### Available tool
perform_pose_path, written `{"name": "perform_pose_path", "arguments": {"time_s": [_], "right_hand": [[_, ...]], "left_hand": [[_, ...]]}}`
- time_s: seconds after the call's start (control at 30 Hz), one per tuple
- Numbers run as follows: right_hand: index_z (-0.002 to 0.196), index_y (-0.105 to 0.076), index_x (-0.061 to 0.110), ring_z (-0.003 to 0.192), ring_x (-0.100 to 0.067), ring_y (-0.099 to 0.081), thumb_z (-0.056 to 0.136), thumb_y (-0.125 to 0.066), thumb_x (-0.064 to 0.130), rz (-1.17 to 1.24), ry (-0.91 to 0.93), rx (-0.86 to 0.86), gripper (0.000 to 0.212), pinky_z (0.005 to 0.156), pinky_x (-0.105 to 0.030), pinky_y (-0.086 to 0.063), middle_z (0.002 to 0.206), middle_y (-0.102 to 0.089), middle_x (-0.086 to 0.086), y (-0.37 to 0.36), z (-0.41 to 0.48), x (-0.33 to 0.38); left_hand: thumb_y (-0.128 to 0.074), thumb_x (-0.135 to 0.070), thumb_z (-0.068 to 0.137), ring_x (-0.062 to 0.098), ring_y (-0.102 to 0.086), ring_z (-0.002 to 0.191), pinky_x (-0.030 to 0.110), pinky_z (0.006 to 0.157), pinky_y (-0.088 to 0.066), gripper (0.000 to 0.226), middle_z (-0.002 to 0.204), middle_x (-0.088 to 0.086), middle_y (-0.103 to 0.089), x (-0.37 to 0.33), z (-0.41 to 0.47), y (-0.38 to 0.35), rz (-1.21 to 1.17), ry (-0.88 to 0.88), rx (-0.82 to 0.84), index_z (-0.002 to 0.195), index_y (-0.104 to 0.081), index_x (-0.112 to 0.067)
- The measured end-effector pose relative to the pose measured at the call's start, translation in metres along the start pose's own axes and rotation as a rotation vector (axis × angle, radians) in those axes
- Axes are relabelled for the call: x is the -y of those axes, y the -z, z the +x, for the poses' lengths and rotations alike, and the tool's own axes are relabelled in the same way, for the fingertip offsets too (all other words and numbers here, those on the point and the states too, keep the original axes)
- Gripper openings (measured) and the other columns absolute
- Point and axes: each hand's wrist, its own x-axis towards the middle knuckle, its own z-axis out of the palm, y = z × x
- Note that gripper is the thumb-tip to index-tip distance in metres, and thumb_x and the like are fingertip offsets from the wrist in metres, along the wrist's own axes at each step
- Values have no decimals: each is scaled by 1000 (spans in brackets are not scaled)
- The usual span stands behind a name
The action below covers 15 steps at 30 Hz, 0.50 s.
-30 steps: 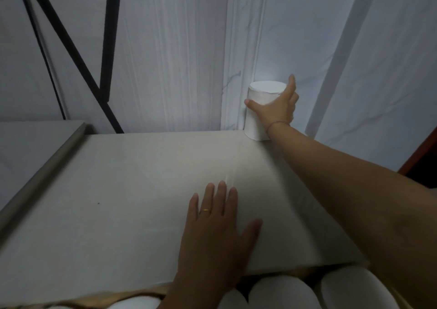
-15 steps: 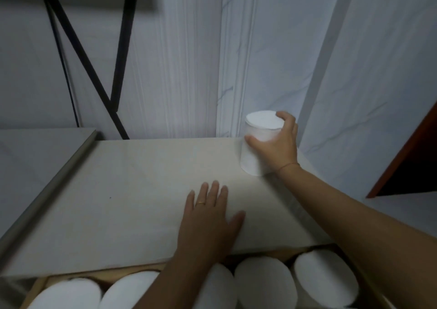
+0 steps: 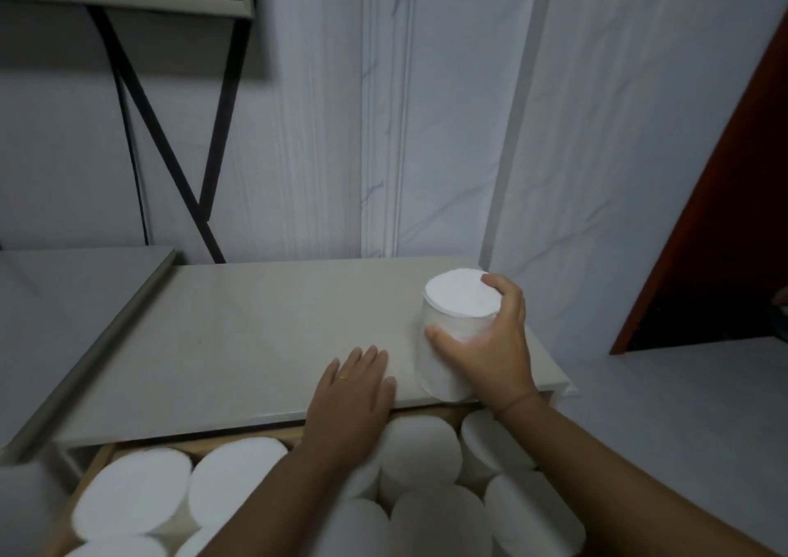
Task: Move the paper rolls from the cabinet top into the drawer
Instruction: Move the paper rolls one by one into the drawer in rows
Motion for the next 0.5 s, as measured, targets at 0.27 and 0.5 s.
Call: {"name": "perform_pose_path", "arguments": {"time_s": [0.27, 0.5], "right_hand": [[113, -33, 39, 110, 2, -38, 52, -87, 25, 19, -6, 20, 82, 90, 5, -26, 121, -41, 5, 38, -42, 25], [131, -27, 32, 116, -10, -38, 55, -86, 40, -65, -149, 99, 96, 95, -23, -40, 129, -37, 4, 71, -65, 37]], "left_hand": [[-31, -39, 98, 27, -27, 141, 46, 117, -18, 46, 153, 12, -29, -52, -51, 16, -814, -89, -2, 140, -32, -21], [-41, -63, 84, 17, -26, 140, 44, 116, -25, 82, 155, -1, -22, -117, -66, 37, -1184, 19, 151, 149, -6, -28]]}}
